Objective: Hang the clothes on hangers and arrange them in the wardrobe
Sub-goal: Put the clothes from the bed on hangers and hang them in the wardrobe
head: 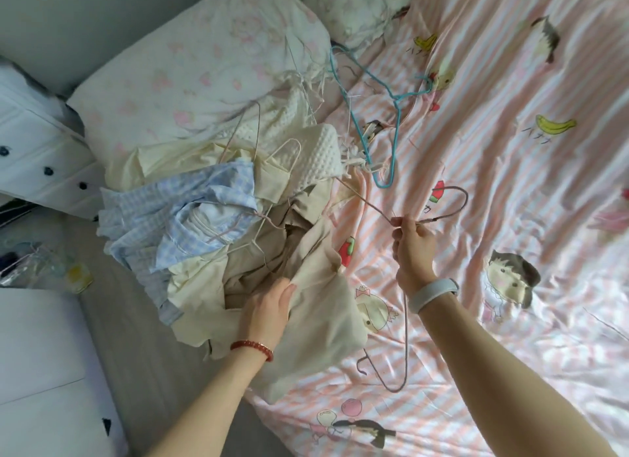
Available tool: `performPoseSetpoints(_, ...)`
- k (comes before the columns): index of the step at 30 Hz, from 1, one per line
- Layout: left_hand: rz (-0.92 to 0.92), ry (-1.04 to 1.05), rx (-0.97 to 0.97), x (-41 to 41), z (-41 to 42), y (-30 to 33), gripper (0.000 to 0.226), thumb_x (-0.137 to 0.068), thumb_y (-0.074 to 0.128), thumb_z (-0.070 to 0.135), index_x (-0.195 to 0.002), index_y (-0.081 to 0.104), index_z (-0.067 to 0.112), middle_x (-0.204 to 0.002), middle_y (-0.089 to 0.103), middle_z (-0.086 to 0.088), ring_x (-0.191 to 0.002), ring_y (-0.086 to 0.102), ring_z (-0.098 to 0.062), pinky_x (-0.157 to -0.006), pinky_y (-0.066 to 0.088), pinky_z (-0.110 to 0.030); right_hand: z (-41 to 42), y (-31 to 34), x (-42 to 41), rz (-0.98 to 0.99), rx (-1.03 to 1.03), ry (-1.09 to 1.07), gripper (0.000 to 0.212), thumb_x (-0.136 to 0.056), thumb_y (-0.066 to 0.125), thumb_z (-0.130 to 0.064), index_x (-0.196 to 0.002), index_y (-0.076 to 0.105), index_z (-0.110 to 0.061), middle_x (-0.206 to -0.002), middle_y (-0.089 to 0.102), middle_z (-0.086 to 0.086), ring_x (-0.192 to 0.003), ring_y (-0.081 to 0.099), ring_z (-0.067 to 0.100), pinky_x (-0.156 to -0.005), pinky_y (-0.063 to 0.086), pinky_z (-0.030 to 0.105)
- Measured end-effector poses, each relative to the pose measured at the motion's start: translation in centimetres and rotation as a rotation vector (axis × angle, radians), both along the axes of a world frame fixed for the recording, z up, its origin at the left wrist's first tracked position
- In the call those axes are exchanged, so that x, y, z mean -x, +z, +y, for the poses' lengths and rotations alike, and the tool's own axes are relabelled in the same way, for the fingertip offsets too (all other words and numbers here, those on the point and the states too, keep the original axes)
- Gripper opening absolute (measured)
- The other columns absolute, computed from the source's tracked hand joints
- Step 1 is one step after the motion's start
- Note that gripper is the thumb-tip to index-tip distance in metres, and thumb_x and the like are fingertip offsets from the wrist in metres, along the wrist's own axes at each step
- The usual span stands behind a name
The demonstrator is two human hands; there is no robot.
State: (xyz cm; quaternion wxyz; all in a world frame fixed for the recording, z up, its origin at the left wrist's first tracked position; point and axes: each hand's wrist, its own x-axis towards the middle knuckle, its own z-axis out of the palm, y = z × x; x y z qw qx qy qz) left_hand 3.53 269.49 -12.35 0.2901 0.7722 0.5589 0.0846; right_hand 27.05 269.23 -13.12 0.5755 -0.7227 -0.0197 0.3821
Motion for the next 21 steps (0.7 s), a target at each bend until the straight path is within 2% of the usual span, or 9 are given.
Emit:
performPoseSetpoints(3,-0.018,-0.035,0.019,0.9,-2.0,2.0,0.024,-0.093,0.050,0.021,-0.078,0.056,0.003,-0.065,0.061,-0.020,-0.064,0.057,-0.040,-0.054,0.040,-0.038,-3.1,1.7,1.6,0.032,-0.022,-0.062,0.037,-0.097,0.038,-0.022,-0.066,0.058,-0.017,-0.057,0.042,-0.003,-0.036,0.035,-0.001,-0.039,0.028,0.012)
performPoseSetpoints(6,-0.030,-0.070,0.008,1.4,-4.0,3.8,0.027,-0.093,0.050,0.026,-0.076,0.054,0.005,-0.061,0.059,-0.015,-0.058,0.053,-0.035,-0.052,0.032,-0.031,-6.4,3.9,1.8,0.023,-0.017,-0.103,0.037,-0.097,0.038,-0.022,-0.066,0.057,-0.017,-0.056,0.043,-0.002,-0.039,0.034,-0.001,-0.042,0.026,0.014)
performPoseSetpoints(10,-0.099,-0.100,-0.021,1.2,-6.9,6.1,0.026,-0.092,0.051,0.029,-0.079,0.059,0.008,-0.073,0.066,-0.013,-0.071,0.059,-0.033,-0.058,0.041,-0.034,-10.0,7.2,0.9,0.012,-0.019,-0.188,0.033,-0.096,0.040,-0.023,-0.066,0.054,-0.015,-0.056,0.042,0.000,-0.030,0.032,0.001,-0.032,0.022,0.015)
performPoseSetpoints(12,-0.125,-0.108,-0.040,1.3,-8.6,7.0,0.025,-0.092,0.051,0.028,-0.078,0.058,0.009,-0.076,0.066,-0.010,-0.074,0.059,-0.031,-0.061,0.040,-0.033,-11.7,9.0,1.0,0.051,-0.052,-0.247,0.032,-0.096,0.039,-0.022,-0.068,0.051,-0.013,-0.054,0.040,0.000,-0.027,0.029,0.002,-0.029,0.019,0.015)
performPoseSetpoints(15,-0.167,-0.123,-0.051,1.5,-11.1,8.0,0.024,-0.093,0.050,0.026,-0.084,0.062,0.007,-0.085,0.066,-0.010,-0.082,0.059,-0.029,-0.066,0.040,-0.033,-14.6,11.3,1.4,0.108,-0.120,-0.370,0.039,-0.097,0.039,-0.020,-0.060,0.048,-0.014,-0.035,0.039,-0.005,-0.021,0.024,0.001,-0.027,0.015,0.012)
performPoseSetpoints(17,-0.190,-0.135,-0.042,1.6,-12.8,8.5,0.023,-0.093,0.049,0.026,-0.092,0.066,0.010,-0.091,0.065,-0.010,-0.087,0.059,-0.027,-0.070,0.041,-0.032,-17.2,12.4,1.6,0.071,-0.115,-0.389,0.039,-0.096,0.040,-0.020,-0.058,0.047,-0.015,-0.031,0.038,-0.006,-0.021,0.025,0.000,-0.028,0.017,0.013)
performPoseSetpoints(21,-0.188,-0.191,-0.008,1.6,-16.8,9.0,0.022,-0.092,0.050,0.024,-0.094,0.068,0.012,-0.087,0.057,-0.009,-0.087,0.056,-0.028,-0.071,0.038,-0.031,-22.8,13.1,2.6,-0.001,-0.108,-0.404,0.038,-0.096,0.040,-0.023,-0.060,0.051,-0.015,-0.028,0.039,-0.008,-0.020,0.024,0.001,-0.026,0.014,0.010)
